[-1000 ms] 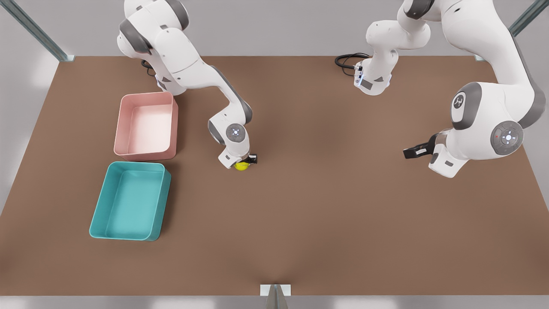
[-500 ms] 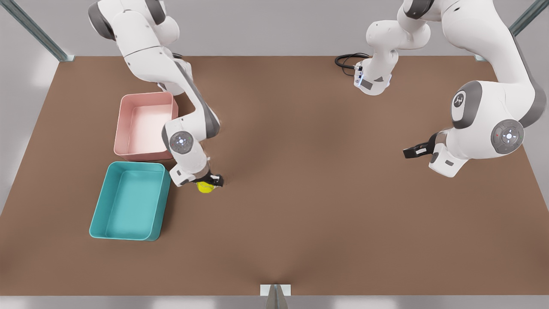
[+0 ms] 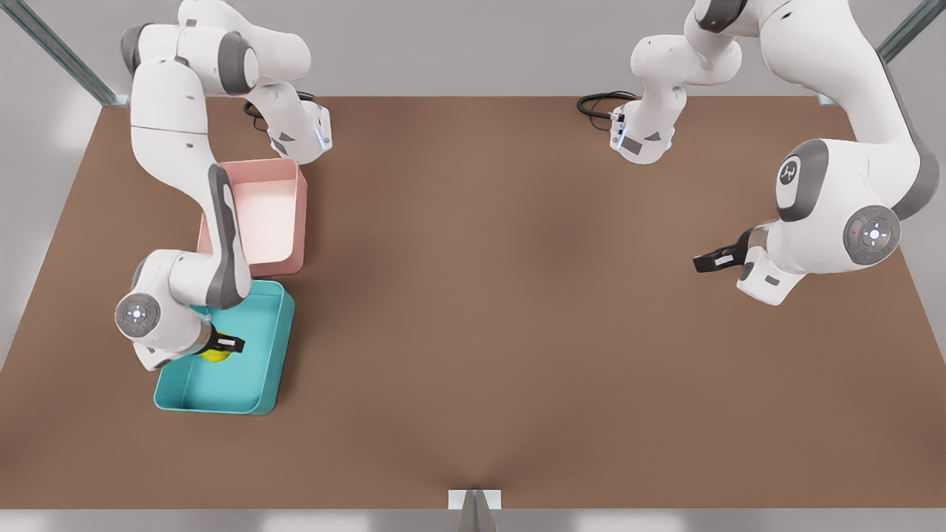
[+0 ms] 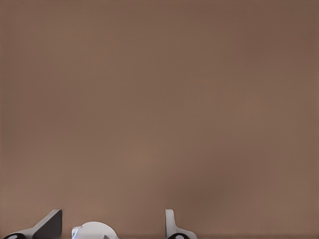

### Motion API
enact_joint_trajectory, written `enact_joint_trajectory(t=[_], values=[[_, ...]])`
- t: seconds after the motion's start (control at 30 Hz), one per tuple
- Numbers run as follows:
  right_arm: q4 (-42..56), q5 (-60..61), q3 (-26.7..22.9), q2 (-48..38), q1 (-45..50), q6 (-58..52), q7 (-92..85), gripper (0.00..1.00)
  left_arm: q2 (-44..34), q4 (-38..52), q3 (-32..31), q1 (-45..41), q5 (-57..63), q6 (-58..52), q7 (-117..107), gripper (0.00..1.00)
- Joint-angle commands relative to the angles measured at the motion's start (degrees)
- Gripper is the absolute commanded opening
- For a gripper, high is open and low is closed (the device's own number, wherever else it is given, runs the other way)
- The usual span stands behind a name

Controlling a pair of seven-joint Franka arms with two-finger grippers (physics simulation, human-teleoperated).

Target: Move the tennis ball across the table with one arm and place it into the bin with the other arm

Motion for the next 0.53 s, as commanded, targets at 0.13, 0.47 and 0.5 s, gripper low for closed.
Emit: enact_joint_trajectory(t=[0.13, 0.47, 0.5], values=[[0.4, 1.7, 0.0, 0.5, 0.1, -1.1, -29.2, 1.00, -0.1, 0.1, 0.0, 0.0, 0.0, 0.0, -0.1, 1.00], [4.0, -5.4, -0.9, -27.4, 2.0, -33.2, -17.0, 1.00, 0.3, 0.5, 0.0, 0.0, 0.0, 0.2, 0.0, 1.00], [4.1, -5.4, -1.0, -27.4, 2.0, -33.2, -17.0, 1.00, 0.3, 1.3, 0.0, 0.0, 0.1, 0.1, 0.1, 1.00]])
